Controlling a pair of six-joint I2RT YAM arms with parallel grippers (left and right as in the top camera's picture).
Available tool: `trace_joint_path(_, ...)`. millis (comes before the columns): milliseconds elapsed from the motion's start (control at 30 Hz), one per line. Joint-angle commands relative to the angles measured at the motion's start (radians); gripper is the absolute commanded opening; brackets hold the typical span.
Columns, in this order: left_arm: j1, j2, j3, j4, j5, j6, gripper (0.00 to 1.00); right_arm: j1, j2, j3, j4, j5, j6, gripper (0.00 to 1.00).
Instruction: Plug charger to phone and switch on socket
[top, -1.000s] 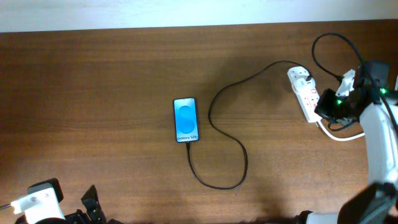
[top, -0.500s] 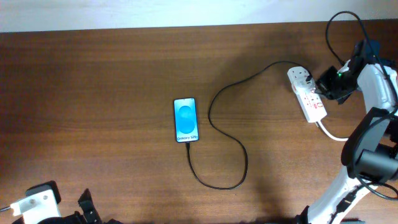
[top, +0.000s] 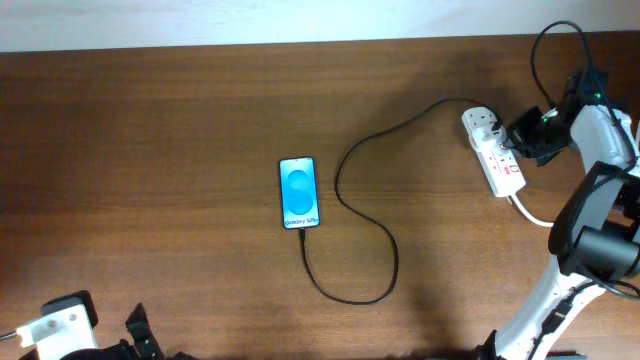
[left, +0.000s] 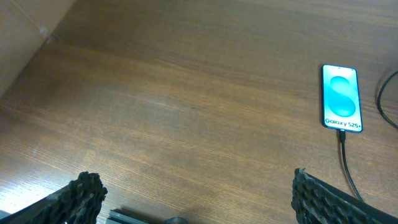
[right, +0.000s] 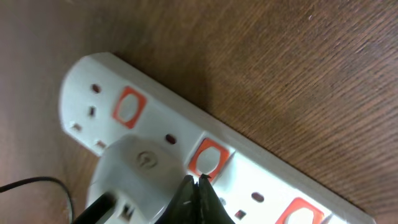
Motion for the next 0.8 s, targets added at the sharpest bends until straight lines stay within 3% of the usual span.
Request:
trace_joint_path(0, -0.003, -0.003, -0.004, 0.002, -0.023, 0.013, 0.99, 0.04, 0.042, 0.015, 0.024, -0.01, 0.035, 0.04)
trace_joint_path(200, -0.003, -0.003, -0.004, 0.002, -0.022, 0.013, 0.99, 0.056, 0.042, 0.039, -0.005, -0.033, 0.029, 0.04)
trace_joint_path(367, -0.003, -0.003, -0.004, 0.0, -0.023, 0.013, 0.99, 0.031, -0.05, 0.299, -0.278, 0.135, -0.055, 0.04)
trace_joint_path(500, -0.003, -0.026, -0.005, -0.001, -0.026, 0.013, 0.99, 0.031, -0.114, 0.362, -0.347, 0.197, -0.076, 0.04)
trace_joint_path(667, -0.003, -0.138, -0.018, -0.001, -0.037, 0.013, 0.99, 0.031, -0.094, 0.331, -0.372, 0.198, -0.072, 0.04)
trace_joint_path(767, -0.003, -0.315, -0.069, -0.001, -0.088, 0.013, 0.99, 0.031, -0.088, 0.331, -0.378, 0.22, -0.072, 0.04)
